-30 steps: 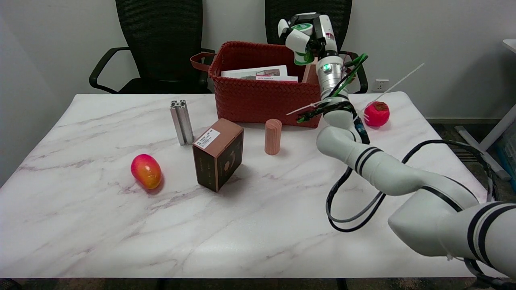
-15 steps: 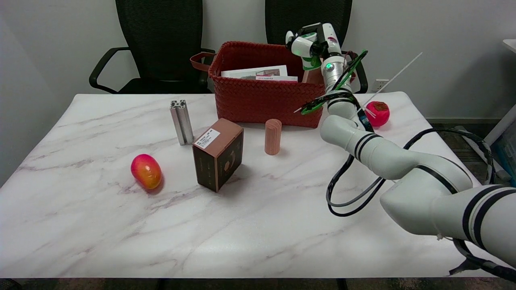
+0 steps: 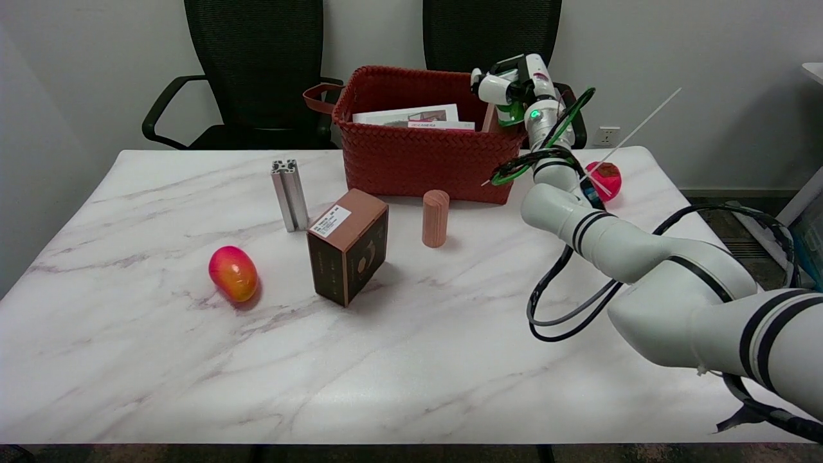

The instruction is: Place the green gum jar into the brown storage basket.

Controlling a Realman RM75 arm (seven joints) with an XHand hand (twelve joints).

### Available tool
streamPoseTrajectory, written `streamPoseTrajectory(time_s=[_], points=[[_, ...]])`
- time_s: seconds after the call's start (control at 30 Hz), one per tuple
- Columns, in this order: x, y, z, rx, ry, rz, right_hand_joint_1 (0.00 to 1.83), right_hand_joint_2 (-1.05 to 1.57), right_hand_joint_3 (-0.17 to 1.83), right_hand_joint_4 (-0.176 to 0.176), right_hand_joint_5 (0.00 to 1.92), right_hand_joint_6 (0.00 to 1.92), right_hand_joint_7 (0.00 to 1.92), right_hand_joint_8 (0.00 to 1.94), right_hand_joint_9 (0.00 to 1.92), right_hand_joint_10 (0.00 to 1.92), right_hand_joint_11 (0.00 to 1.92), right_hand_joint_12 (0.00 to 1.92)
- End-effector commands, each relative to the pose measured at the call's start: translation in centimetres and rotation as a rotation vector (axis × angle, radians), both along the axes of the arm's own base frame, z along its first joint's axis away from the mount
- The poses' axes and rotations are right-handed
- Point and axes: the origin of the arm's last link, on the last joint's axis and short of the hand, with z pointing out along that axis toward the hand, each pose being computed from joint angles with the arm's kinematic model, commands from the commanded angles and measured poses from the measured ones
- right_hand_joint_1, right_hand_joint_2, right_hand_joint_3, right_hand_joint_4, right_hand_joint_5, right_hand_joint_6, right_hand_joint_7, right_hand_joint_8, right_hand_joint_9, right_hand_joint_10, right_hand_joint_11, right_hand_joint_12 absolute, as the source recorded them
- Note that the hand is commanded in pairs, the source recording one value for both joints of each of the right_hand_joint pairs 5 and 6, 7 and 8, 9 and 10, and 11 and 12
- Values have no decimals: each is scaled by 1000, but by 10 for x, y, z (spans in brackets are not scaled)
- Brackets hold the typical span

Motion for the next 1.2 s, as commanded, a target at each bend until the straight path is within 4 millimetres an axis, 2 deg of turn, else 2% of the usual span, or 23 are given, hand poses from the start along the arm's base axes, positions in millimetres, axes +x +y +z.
streamPoseTrajectory(time_s=[0.03,0.1,0.17,0.27,0.3,0.37,0.5,0.6,0.73,0.83,0.93,1.1,1.2], points=[[-5,1,1,-5,14,-28,955,591,779,0,1245,1245,1488,1488,1329,1329,1224,1224],[-5,1,-1,-2,12,-24,950,527,598,0,1097,1097,1398,1398,1201,1201,1052,1052],[-6,1,-2,0,12,-25,923,496,428,0,911,911,1258,1258,952,952,852,852],[-6,1,-4,4,13,-22,911,461,344,0,722,722,1046,1046,804,804,700,700],[-6,1,-5,8,12,-19,902,445,304,0,591,591,930,930,763,763,654,654],[-6,1,-7,11,14,-17,910,434,261,0,416,416,866,866,716,716,607,607],[-7,3,-8,12,13,-8,907,432,223,0,202,202,731,731,584,584,551,551],[-4,6,-9,12,15,22,906,419,220,0,117,117,634,634,479,479,449,449],[11,13,-10,3,-17,122,906,369,224,0,0,0,449,449,320,320,120,120],[22,24,-6,-7,-25,211,907,341,211,0,0,0,368,368,278,278,75,75],[30,44,0,-28,-32,301,915,351,147,0,41,41,340,340,282,282,125,125],[38,86,10,-121,14,377,918,365,150,0,71,71,337,337,280,280,148,148],[34,113,13,-163,23,391,921,364,156,0,73,73,333,333,267,267,126,126]])
